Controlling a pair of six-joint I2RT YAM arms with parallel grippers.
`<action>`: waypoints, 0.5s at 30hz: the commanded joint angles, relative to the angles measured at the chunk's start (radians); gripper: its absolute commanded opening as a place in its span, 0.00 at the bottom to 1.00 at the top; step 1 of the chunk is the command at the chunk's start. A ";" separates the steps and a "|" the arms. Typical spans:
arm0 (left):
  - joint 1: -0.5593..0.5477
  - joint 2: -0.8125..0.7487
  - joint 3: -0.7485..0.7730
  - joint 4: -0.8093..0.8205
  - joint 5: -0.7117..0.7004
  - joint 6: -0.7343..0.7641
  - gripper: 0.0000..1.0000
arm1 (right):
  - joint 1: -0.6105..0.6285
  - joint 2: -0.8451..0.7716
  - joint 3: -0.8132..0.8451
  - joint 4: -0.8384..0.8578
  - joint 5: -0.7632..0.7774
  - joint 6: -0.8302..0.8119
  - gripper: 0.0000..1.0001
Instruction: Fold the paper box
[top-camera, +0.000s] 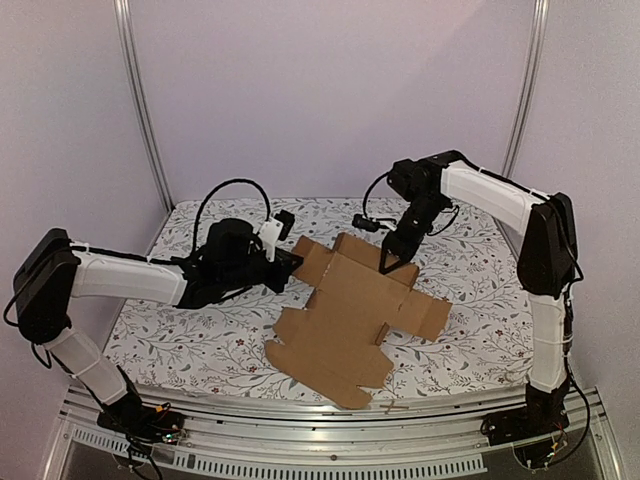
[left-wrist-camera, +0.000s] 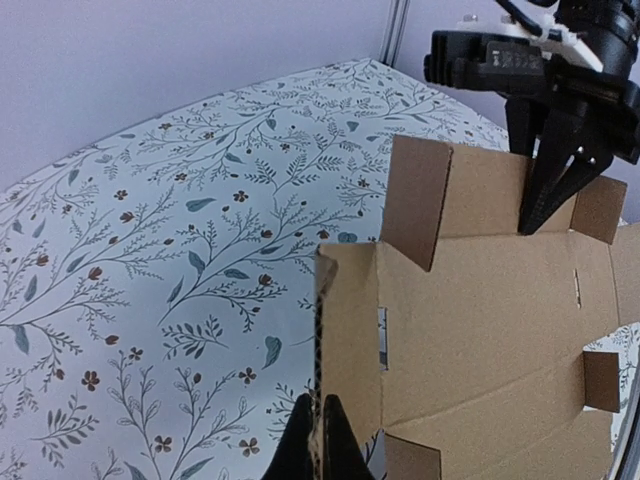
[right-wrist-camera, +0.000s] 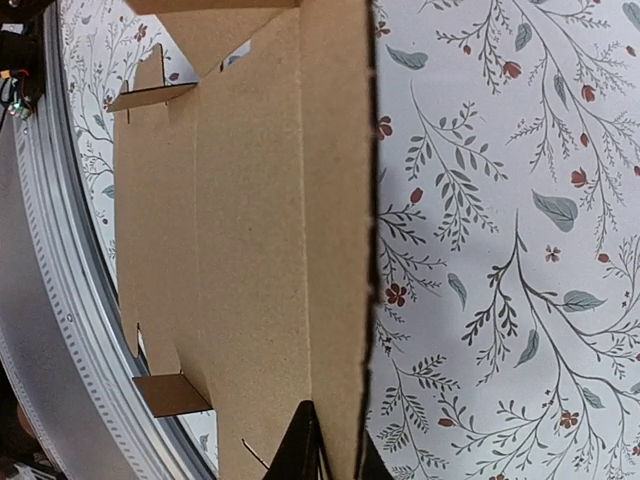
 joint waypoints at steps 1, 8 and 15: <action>-0.015 0.038 0.014 -0.017 -0.010 -0.021 0.00 | 0.082 -0.030 -0.031 0.096 0.229 -0.006 0.05; -0.014 0.044 -0.015 0.007 -0.008 -0.063 0.04 | 0.187 -0.102 -0.194 0.317 0.570 -0.024 0.00; -0.014 -0.063 -0.139 0.068 -0.041 -0.092 0.35 | 0.218 -0.136 -0.267 0.475 0.731 -0.140 0.00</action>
